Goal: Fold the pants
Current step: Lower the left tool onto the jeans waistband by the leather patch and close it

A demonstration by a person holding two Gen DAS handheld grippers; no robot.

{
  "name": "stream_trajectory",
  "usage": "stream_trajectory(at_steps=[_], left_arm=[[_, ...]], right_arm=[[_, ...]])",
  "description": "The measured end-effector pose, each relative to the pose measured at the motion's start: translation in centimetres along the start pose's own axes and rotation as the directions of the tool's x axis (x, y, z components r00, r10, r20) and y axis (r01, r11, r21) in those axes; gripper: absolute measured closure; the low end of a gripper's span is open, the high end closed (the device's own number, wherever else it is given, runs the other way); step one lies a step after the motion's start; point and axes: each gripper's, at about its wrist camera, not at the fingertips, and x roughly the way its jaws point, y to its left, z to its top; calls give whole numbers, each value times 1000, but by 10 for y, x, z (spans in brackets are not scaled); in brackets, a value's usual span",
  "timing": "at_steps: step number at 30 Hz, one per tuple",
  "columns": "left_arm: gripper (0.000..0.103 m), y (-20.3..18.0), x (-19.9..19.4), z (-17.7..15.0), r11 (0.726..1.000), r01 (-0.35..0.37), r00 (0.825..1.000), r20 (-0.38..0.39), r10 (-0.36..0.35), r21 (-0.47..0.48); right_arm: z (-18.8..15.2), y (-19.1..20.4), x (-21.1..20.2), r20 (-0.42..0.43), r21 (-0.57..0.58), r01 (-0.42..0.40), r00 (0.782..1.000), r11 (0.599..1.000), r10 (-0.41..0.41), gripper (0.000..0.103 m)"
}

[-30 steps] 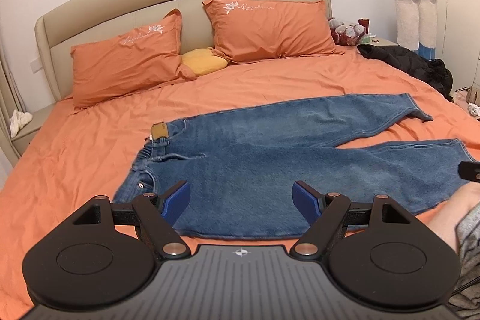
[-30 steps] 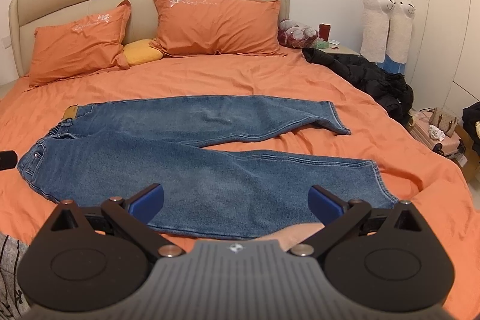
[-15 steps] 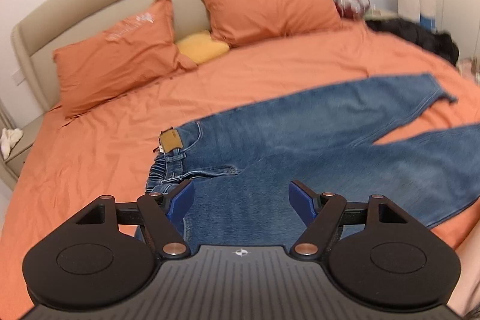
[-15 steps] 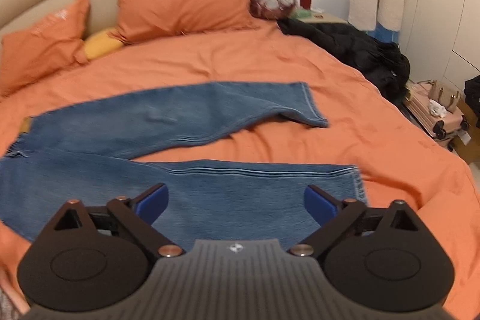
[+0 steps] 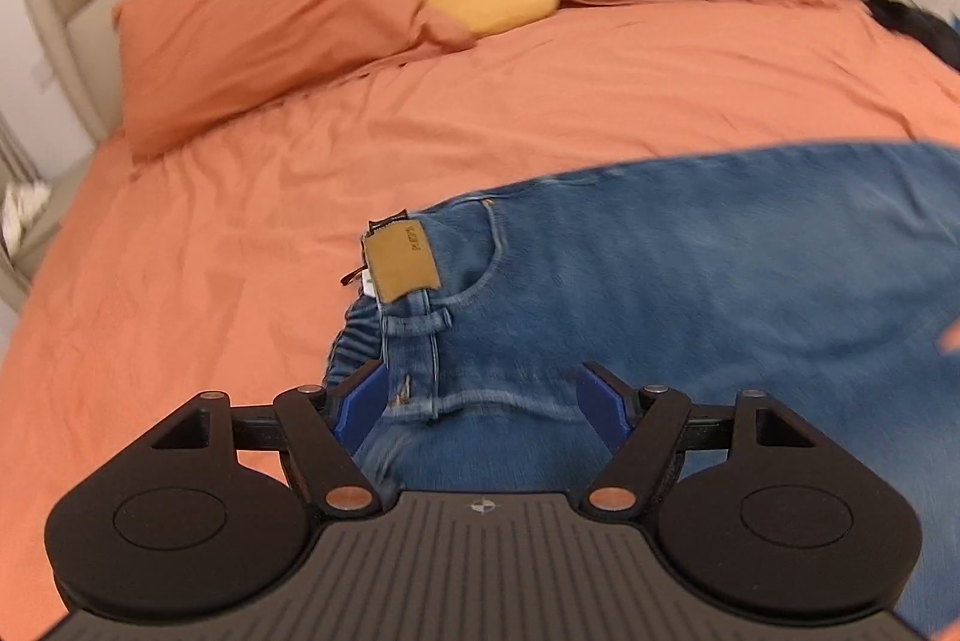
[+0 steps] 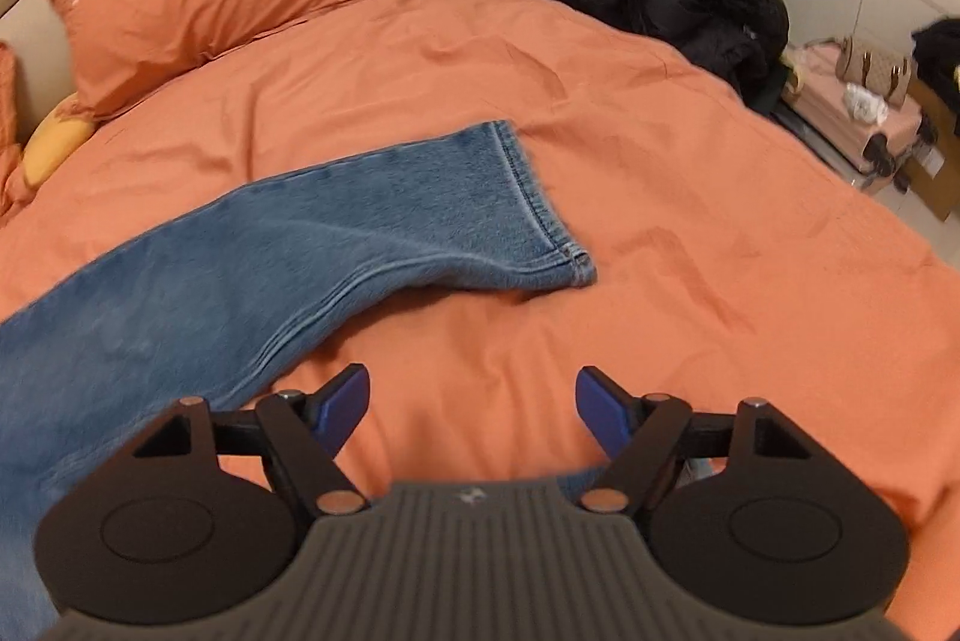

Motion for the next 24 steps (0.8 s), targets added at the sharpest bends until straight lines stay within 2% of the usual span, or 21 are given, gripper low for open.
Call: stream_trajectory(at_steps=[3,5,9,12,15,18,24], left_arm=[[19,12,37,14,998,-47,998,-36,46,-31],[19,20,57,23,996,-75,996,-50,73,-52],[19,41,95,43,988,-88,994,-74,80,-123],[19,55,121,52,978,-105,991,-98,89,-179],[19,68,138,54,963,-83,992,-115,55,-255],[19,73,149,55,950,-23,995,-103,-9,-311],[27,73,173,56,939,-4,991,-128,-42,-343]], right_arm=[[19,-11,24,-4,103,0,1000,995,1,30],[32,-13,37,-5,124,8,1000,992,-8,30],[59,-6,60,7,57,27,1000,998,-28,30],[78,1,75,24,3,6,1000,1000,-6,30],[97,5,92,30,-29,-7,1000,1000,8,30],[114,6,108,46,-50,4,999,999,-2,30],[137,3,148,11,-60,76,997,995,-75,30]])
